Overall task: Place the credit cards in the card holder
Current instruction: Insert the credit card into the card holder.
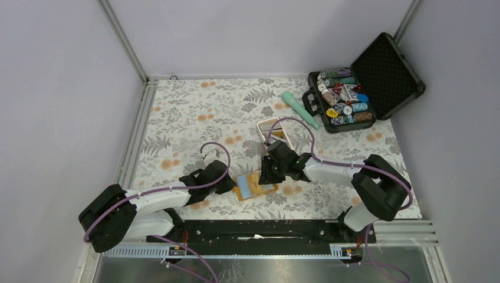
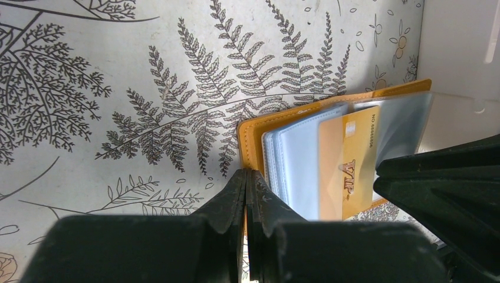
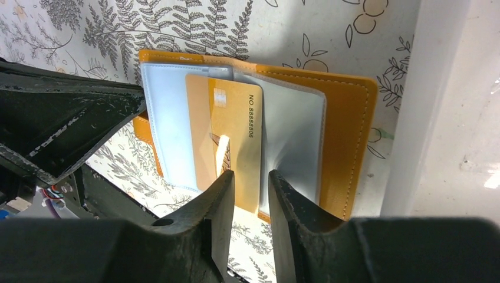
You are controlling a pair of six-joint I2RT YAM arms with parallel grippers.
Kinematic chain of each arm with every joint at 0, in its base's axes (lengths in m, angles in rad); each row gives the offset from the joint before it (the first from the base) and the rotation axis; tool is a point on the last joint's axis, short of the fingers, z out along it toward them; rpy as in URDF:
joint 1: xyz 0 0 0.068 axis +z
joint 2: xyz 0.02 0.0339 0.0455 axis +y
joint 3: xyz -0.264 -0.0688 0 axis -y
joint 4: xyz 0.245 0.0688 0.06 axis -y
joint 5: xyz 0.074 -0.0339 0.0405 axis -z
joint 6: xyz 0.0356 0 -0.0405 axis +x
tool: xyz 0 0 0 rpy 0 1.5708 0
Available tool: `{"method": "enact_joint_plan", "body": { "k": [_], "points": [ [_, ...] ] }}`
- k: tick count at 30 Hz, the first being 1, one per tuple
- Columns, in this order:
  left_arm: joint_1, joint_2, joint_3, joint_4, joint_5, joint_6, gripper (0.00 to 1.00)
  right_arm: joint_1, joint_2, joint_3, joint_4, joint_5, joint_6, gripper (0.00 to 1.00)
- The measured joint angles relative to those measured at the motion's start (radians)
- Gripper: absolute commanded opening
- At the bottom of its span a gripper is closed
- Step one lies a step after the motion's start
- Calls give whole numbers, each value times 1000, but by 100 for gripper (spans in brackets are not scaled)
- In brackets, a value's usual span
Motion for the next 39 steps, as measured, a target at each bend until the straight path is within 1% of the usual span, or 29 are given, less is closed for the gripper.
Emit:
{"method": "enact_joint_plan", "body": {
  "k": [7, 25, 36, 39],
  "points": [
    [0, 0, 0, 0, 0, 0, 4, 0, 43, 2, 24, -4, 0, 27],
    [0, 0, 1, -1, 0, 0, 3, 0, 81, 11, 103, -78, 2, 18],
    [0, 1, 5, -10, 0, 4, 2, 21, 105, 25, 122, -91, 5, 17],
    [0, 1, 5, -10, 0, 5, 2, 25, 108, 32, 122, -91, 5, 18]
  ]
}}
